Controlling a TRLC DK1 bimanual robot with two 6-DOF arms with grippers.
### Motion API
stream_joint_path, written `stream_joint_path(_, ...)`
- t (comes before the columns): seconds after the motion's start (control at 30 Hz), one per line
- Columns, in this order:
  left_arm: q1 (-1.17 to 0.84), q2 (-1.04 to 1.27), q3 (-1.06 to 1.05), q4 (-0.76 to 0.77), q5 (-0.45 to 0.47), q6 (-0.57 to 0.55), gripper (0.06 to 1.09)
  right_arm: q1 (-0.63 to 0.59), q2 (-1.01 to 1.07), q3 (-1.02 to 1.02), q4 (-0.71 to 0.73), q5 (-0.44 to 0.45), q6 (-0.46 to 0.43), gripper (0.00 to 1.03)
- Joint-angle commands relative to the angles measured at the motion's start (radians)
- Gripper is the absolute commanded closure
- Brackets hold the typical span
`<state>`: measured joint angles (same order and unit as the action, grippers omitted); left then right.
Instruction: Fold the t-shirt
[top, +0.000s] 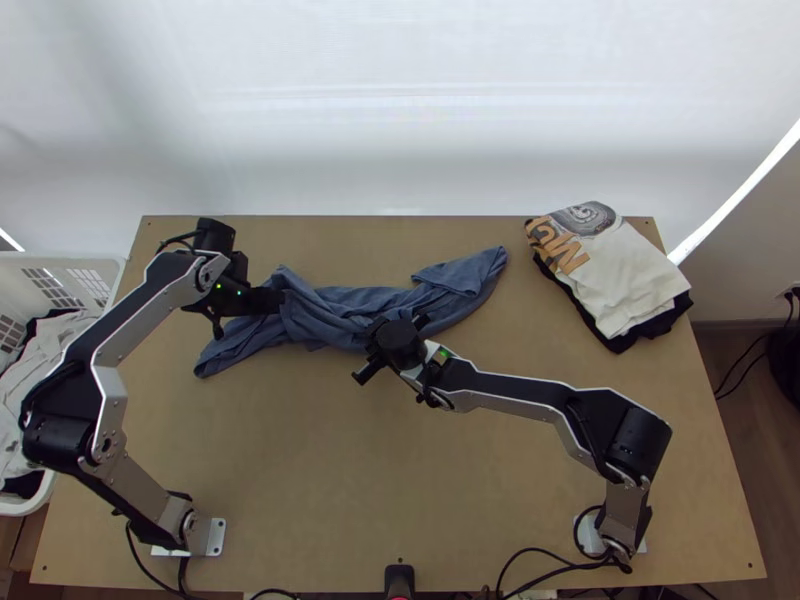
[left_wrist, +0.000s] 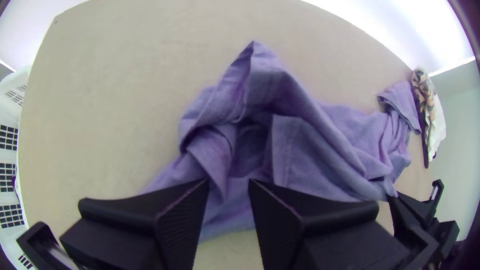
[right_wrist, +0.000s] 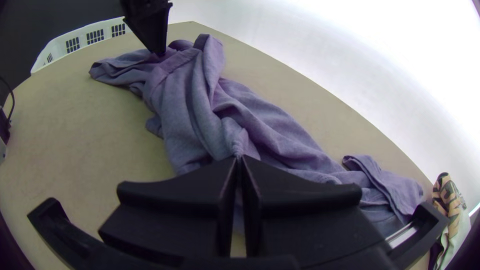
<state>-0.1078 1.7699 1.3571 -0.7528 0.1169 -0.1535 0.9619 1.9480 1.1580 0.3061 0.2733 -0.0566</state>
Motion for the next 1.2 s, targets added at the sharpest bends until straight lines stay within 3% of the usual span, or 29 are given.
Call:
stream_joint_path(0.0,-0.009,0.043,-0.026,0.0,-0.023,0.006,0.64,0.0,-0.017,-0.003,0.014,0.009,0.011,1.0)
stream_joint_path(0.1,-0.012,0.06,-0.026,0.013,-0.028,0.009,0.67,-0.003,-0.018,-0.007,0.014,0.009,0.009,1.0)
stream_joint_path(0.17,-0.01,0.054,-0.035,0.046,-0.028,0.003,0.83,-0.005,-0.02,-0.009,0.014,0.009,0.009,1.0)
stream_joint_path(0.23,-0.01,0.02,-0.055,0.098,-0.028,-0.009,1.05,-0.006,-0.021,-0.011,0.014,0.01,0.009,1.0)
stream_joint_path(0.73,0.095,-0.184,0.183,0.099,-0.026,-0.118,1.05,-0.065,-0.141,0.051,0.045,0.081,0.0,1.0)
stream_joint_path(1.17,0.303,-0.32,0.097,0.087,0.018,-0.09,1.05,-0.158,-0.446,-0.139,0.024,0.092,-0.028,1.0)
